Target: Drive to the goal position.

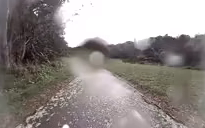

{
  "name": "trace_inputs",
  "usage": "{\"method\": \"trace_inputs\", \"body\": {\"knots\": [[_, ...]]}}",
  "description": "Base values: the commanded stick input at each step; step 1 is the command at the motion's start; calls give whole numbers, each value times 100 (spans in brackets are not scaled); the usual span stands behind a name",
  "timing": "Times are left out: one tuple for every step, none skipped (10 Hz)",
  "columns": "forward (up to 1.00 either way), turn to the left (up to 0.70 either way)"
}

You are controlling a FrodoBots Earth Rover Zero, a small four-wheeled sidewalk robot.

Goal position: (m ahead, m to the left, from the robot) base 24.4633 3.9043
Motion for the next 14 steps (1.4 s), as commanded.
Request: {"method": "trace_inputs", "body": {"knots": [[70,0],[70,0],[70,0],[70,0],[70,0],[70,0],[70,0],[70,0],[70,0],[70,0],[70,0],[70,0],[70,0],[70,0]]}}
